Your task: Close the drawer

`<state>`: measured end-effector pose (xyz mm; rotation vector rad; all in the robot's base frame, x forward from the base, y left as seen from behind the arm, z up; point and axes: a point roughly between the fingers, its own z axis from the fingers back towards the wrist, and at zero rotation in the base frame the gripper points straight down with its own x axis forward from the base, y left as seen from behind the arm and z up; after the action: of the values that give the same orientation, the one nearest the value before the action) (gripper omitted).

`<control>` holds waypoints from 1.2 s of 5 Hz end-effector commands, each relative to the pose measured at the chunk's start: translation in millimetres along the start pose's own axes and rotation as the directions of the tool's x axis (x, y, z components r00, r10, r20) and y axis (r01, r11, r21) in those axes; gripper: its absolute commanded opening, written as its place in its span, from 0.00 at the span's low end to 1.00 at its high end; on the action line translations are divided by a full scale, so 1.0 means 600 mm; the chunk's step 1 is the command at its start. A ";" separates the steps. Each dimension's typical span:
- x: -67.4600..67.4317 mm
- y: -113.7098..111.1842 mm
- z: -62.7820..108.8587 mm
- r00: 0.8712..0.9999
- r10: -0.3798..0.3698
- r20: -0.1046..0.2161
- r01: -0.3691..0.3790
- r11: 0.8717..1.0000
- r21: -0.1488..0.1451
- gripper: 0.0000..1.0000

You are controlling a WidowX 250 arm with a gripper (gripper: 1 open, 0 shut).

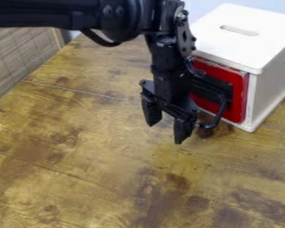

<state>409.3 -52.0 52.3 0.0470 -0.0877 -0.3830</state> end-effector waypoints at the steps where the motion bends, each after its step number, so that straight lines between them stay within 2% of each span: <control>1: 0.077 -0.027 0.077 0.979 -0.062 0.193 0.054 0.998 0.042 1.00; 6: 0.082 0.006 0.077 0.985 -0.036 0.172 0.026 0.998 0.059 1.00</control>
<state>413.3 -48.3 49.6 0.0679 -0.0368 -0.4079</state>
